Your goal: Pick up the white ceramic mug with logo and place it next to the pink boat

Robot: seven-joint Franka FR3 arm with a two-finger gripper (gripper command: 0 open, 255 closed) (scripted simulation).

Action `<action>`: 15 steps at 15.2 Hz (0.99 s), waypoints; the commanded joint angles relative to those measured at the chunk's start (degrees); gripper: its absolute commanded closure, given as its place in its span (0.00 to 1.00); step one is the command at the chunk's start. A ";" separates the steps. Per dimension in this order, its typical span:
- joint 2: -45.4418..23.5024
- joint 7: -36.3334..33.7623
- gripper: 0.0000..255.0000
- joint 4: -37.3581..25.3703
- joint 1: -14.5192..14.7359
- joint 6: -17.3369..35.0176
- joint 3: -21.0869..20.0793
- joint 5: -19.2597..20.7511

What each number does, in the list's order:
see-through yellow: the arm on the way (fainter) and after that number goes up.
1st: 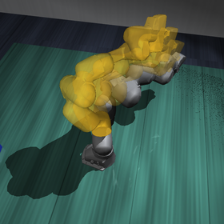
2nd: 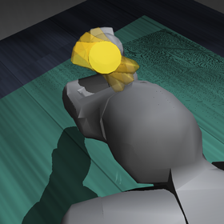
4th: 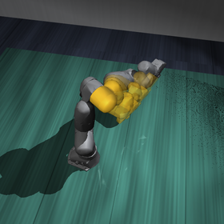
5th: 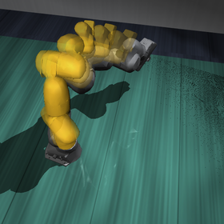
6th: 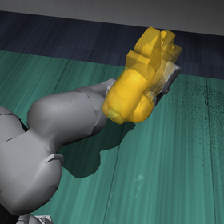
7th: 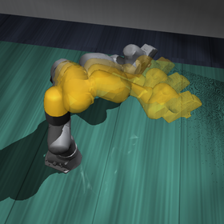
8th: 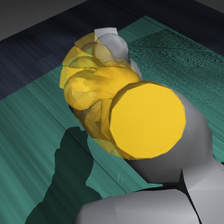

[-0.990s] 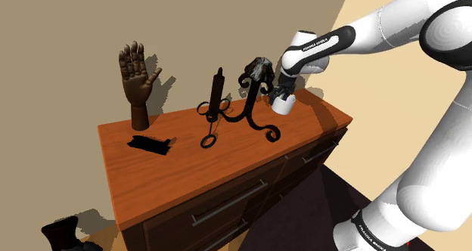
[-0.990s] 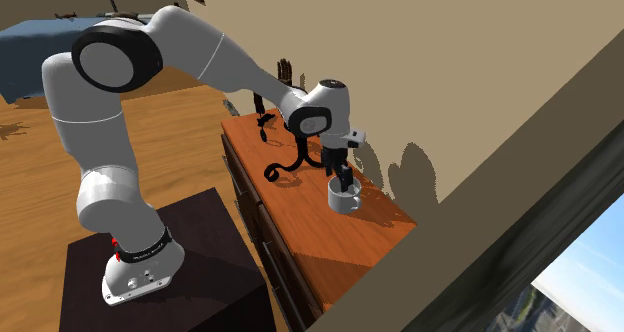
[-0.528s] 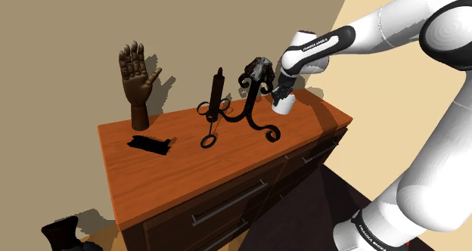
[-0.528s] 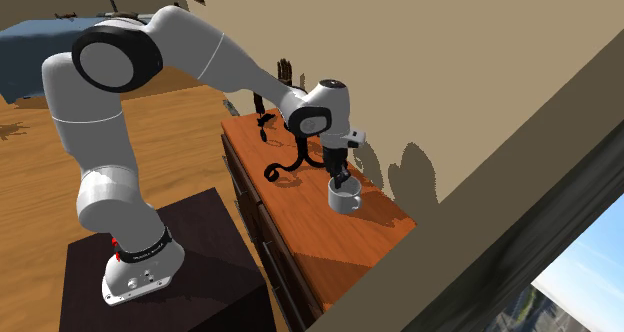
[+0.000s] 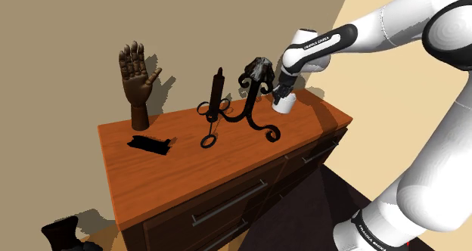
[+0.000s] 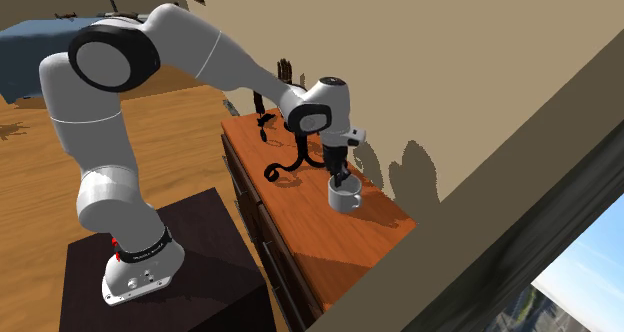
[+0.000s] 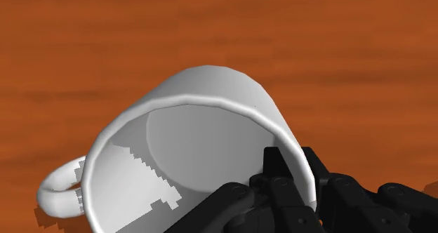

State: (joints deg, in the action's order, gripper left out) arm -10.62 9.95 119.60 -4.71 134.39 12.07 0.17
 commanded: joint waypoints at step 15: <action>5.49 -0.61 1.00 -5.82 0.34 -11.19 0.18 1.31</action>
State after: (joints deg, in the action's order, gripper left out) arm -5.58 9.41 114.02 -4.40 123.90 12.25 1.38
